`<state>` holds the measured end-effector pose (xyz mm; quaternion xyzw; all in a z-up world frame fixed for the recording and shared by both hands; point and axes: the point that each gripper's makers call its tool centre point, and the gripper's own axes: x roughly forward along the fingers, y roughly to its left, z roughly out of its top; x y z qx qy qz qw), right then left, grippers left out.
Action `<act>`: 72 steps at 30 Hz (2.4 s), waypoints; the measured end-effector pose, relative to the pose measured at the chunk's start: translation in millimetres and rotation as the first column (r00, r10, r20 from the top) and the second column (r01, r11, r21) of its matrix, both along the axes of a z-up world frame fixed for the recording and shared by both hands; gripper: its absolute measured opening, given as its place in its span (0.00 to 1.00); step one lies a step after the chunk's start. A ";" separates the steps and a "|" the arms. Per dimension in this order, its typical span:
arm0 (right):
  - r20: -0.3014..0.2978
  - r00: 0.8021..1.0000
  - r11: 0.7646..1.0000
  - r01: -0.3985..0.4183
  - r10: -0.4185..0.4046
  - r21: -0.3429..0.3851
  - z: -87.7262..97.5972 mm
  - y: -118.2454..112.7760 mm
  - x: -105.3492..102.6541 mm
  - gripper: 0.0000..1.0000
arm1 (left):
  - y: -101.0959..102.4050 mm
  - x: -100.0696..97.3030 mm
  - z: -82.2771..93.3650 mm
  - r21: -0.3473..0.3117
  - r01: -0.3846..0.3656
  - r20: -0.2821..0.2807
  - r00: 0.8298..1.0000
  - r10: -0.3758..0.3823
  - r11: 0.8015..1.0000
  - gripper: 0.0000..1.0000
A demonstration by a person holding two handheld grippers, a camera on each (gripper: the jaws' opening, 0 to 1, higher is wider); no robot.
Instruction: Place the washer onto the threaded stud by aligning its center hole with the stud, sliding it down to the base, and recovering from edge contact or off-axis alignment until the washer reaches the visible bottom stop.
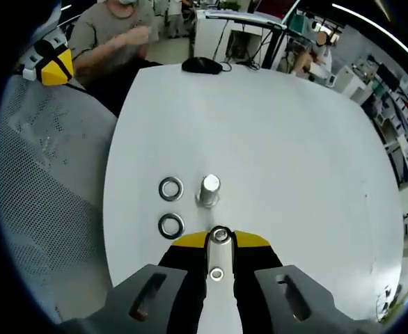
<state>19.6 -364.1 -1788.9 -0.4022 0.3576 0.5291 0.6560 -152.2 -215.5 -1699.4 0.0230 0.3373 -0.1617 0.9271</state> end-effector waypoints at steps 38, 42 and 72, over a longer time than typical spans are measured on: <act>-0.043 0.999 0.997 -0.033 0.030 -0.072 -37.0 0.9 1.1 0.14 | 1.3 0.5 0.7 -0.003 -0.013 0.004 1.000 0.013 1.000 0.00; -0.058 0.998 0.996 -0.031 0.026 -0.088 -46.8 -0.3 1.6 0.14 | 1.6 0.3 0.4 -0.002 -0.014 0.001 1.000 0.014 1.000 0.00; -0.091 0.996 0.994 0.000 -0.009 -0.106 -54.3 -20.8 -3.1 0.25 | 1.3 1.0 0.1 -0.001 -0.011 0.000 1.000 0.011 1.000 0.00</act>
